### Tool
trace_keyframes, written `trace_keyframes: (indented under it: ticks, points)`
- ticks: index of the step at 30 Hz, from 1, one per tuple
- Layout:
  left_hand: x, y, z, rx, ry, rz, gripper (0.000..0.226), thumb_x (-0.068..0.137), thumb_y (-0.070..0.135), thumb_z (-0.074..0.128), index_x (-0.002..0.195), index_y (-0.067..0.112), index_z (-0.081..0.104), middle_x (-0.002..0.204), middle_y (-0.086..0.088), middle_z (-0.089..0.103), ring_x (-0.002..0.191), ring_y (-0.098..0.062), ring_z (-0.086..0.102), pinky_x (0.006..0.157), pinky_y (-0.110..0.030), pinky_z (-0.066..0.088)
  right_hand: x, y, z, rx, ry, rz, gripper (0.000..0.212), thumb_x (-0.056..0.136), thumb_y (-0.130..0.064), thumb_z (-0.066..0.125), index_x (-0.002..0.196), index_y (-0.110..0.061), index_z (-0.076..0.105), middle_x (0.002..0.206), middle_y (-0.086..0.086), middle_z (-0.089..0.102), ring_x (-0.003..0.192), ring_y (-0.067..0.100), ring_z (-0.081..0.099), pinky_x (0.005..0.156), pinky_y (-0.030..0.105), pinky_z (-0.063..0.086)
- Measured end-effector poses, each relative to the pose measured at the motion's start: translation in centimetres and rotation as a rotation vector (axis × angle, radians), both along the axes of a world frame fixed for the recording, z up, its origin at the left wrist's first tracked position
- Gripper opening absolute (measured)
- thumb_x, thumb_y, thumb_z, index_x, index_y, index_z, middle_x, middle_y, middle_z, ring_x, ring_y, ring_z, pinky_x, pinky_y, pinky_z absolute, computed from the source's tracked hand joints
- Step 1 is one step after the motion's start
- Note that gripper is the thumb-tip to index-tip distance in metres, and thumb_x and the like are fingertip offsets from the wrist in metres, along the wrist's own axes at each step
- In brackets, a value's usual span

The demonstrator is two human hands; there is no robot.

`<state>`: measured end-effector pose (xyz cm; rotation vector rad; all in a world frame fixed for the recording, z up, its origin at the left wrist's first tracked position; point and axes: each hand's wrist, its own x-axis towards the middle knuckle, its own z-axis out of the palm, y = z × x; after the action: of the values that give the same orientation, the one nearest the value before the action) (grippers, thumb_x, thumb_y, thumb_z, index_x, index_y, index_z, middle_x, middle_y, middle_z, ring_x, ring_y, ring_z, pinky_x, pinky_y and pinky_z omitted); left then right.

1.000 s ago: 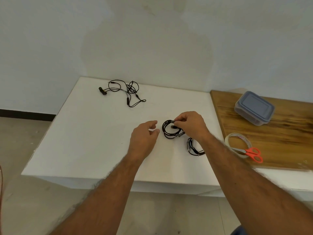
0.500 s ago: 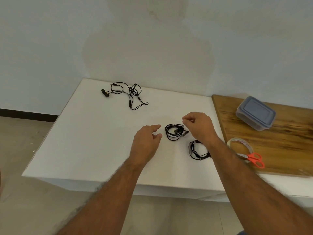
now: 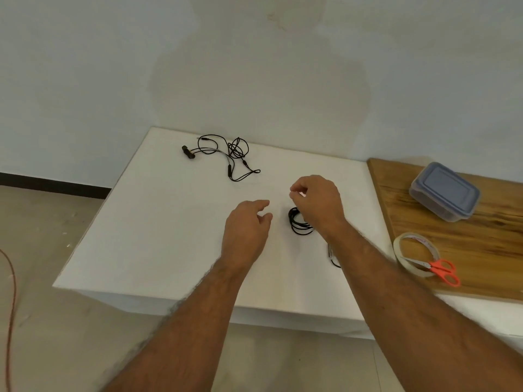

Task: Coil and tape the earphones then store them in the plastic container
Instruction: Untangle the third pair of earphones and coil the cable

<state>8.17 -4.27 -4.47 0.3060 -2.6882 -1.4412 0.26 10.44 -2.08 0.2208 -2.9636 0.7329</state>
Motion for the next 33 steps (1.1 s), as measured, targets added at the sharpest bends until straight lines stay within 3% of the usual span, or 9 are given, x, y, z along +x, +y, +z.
trace_keyframes:
  ticks: [8, 12, 14, 16, 19, 23, 26, 29, 33]
  points:
    - [-0.8, -2.8, 0.2, 0.000, 0.032, 0.091, 0.040, 0.097, 0.023, 0.056, 0.136, 0.022, 0.054, 0.135, 0.002, 0.057, 0.106, -0.009, 0.060, 0.087, -0.016, 0.036, -2.5, -6.6, -0.4, 0.086, -0.007, 0.194, 0.045, 0.093, -0.016, 0.058, 0.138, -0.020, 0.051, 0.139, 0.003, 0.053, 0.125, 0.024, 0.047, 0.100, 0.035, 0.040]
    - [-1.2, -4.3, -0.2, 0.020, 0.016, 0.143, 0.042, 0.096, 0.023, 0.057, 0.137, 0.021, 0.053, 0.137, 0.001, 0.056, 0.111, -0.011, 0.059, 0.089, -0.017, 0.036, -3.7, -7.9, -1.1, 0.174, -0.015, 0.256, 0.052, 0.092, -0.010, 0.057, 0.142, -0.018, 0.047, 0.146, 0.004, 0.047, 0.130, 0.027, 0.042, 0.103, 0.039, 0.041]
    - [-1.4, -4.8, -0.4, 0.022, 0.008, 0.163, 0.043, 0.095, 0.022, 0.057, 0.138, 0.021, 0.052, 0.137, -0.001, 0.056, 0.112, -0.012, 0.058, 0.090, -0.019, 0.037, -4.0, -8.1, -1.8, 0.211, -0.052, 0.253, 0.040, 0.093, -0.011, 0.056, 0.133, -0.016, 0.057, 0.137, 0.007, 0.053, 0.125, 0.029, 0.047, 0.101, 0.041, 0.043]
    - [-1.4, -5.0, -0.6, 0.022, 0.002, 0.167, 0.046, 0.095, 0.020, 0.057, 0.140, 0.022, 0.050, 0.137, -0.001, 0.055, 0.111, -0.011, 0.057, 0.090, -0.019, 0.037, -3.7, -8.4, -2.2, 0.241, -0.054, 0.245, 0.026, 0.095, -0.012, 0.053, 0.116, -0.014, 0.068, 0.117, 0.009, 0.063, 0.110, 0.029, 0.056, 0.089, 0.040, 0.049]
    - [-1.2, -5.1, -0.5, -0.005, -0.002, 0.136, 0.053, 0.094, 0.015, 0.057, 0.145, 0.023, 0.043, 0.140, 0.000, 0.049, 0.110, -0.011, 0.055, 0.091, -0.020, 0.038, -2.2, -8.4, -2.1, 0.185, -0.057, 0.279, 0.021, 0.095, -0.012, 0.052, 0.100, -0.012, 0.073, 0.097, 0.009, 0.067, 0.091, 0.027, 0.061, 0.075, 0.035, 0.048]
    - [-0.1, -5.1, 0.1, -0.074, 0.052, 0.059, 0.054, 0.092, 0.009, 0.061, 0.143, 0.021, 0.046, 0.143, -0.001, 0.047, 0.120, -0.017, 0.054, 0.102, -0.026, 0.042, 0.5, -7.8, -0.5, 0.077, -0.086, 0.339, 0.020, 0.095, -0.013, 0.055, 0.101, -0.012, 0.074, 0.098, 0.006, 0.071, 0.091, 0.023, 0.063, 0.081, 0.034, 0.048]
    - [1.7, -4.6, 1.6, -0.111, 0.077, 0.045, 0.040, 0.093, 0.015, 0.061, 0.132, 0.021, 0.058, 0.130, 0.001, 0.059, 0.114, -0.014, 0.057, 0.094, -0.019, 0.039, 2.7, -7.0, 1.9, -0.020, -0.078, 0.355, 0.020, 0.093, -0.012, 0.056, 0.099, -0.012, 0.076, 0.094, 0.003, 0.073, 0.087, 0.019, 0.063, 0.079, 0.029, 0.047]
    - [4.1, -3.9, 3.7, -0.133, 0.113, 0.073, 0.028, 0.095, 0.019, 0.058, 0.122, 0.020, 0.066, 0.118, 0.001, 0.066, 0.106, -0.014, 0.062, 0.090, -0.022, 0.044, 5.3, -6.1, 4.6, -0.118, -0.086, 0.351, 0.019, 0.092, -0.010, 0.058, 0.096, -0.014, 0.076, 0.091, -0.001, 0.074, 0.079, 0.011, 0.059, 0.067, 0.015, 0.041]
    - [7.5, -2.8, 8.4, -0.157, 0.195, 0.070, 0.018, 0.096, 0.020, 0.058, 0.103, 0.016, 0.073, 0.094, 0.001, 0.072, 0.084, -0.014, 0.064, 0.077, -0.029, 0.050, 8.6, -4.7, 9.0, -0.126, -0.050, 0.350, 0.019, 0.089, -0.007, 0.058, 0.093, -0.014, 0.076, 0.089, -0.002, 0.074, 0.074, 0.008, 0.057, 0.066, 0.016, 0.040]
